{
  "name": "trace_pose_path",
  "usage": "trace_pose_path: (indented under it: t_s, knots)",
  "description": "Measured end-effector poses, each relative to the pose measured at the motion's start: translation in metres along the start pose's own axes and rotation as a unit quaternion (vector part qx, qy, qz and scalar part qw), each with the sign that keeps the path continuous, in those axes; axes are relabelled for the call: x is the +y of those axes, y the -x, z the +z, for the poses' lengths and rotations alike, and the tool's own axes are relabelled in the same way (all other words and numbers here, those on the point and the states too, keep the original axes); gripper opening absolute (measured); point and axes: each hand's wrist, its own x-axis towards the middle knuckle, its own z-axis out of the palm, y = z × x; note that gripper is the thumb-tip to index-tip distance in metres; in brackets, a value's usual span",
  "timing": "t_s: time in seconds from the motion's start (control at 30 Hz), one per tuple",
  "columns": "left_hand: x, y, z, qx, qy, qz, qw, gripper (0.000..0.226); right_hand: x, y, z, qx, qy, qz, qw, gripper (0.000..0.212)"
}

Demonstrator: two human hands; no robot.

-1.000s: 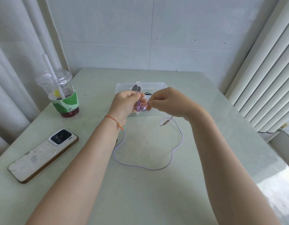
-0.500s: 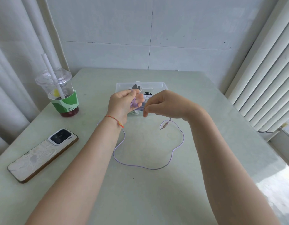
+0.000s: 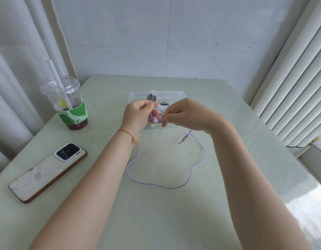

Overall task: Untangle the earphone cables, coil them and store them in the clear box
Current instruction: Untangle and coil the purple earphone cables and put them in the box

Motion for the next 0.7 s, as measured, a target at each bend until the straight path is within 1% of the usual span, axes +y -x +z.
trace_pose_path:
  t_s: [0.07,0.13,0.2,0.27,0.33,0.4,0.5,0.57,0.63,0.7]
  knots:
    - [0.002,0.002,0.0,-0.026,-0.01,-0.002,1.0,0.023,0.003,-0.002,-0.002,0.046,-0.013,0.004,0.999,0.019]
    - [0.003,0.005,0.001,-0.079,-0.025,-0.009,0.996,0.024,0.005,-0.004,-0.003,0.091,-0.023,0.006,0.996,0.019]
    - [0.006,0.009,0.002,-0.136,-0.022,-0.032,0.99,0.023,0.007,-0.006,-0.005,0.135,-0.037,0.003,0.99,0.019]
    - [0.009,0.01,0.001,-0.193,0.016,-0.059,0.979,0.023,0.011,-0.009,-0.006,0.175,-0.048,-0.003,0.983,0.019]
    - [0.012,0.01,-0.001,-0.249,0.067,-0.084,0.962,0.028,0.015,-0.011,-0.008,0.211,-0.059,-0.004,0.976,0.014]
    - [0.015,0.012,-0.002,-0.292,0.094,-0.097,0.947,0.03,0.017,-0.013,-0.009,0.234,-0.085,-0.009,0.969,0.009]
    - [0.021,0.017,-0.003,-0.334,0.14,-0.086,0.928,0.023,0.019,-0.014,-0.008,0.231,-0.117,-0.022,0.966,0.009]
    - [0.025,0.02,-0.003,-0.334,0.198,-0.073,0.919,0.023,0.021,-0.016,-0.004,0.214,-0.119,-0.02,0.969,0.013]
    - [0.028,0.019,-0.002,-0.31,0.27,-0.063,0.909,0.025,0.021,-0.016,0.002,0.17,-0.103,-0.007,0.98,0.022]
    - [0.029,0.018,-0.001,-0.274,0.331,-0.07,0.9,0.024,0.018,-0.014,0.007,0.094,-0.075,0.011,0.993,0.027]
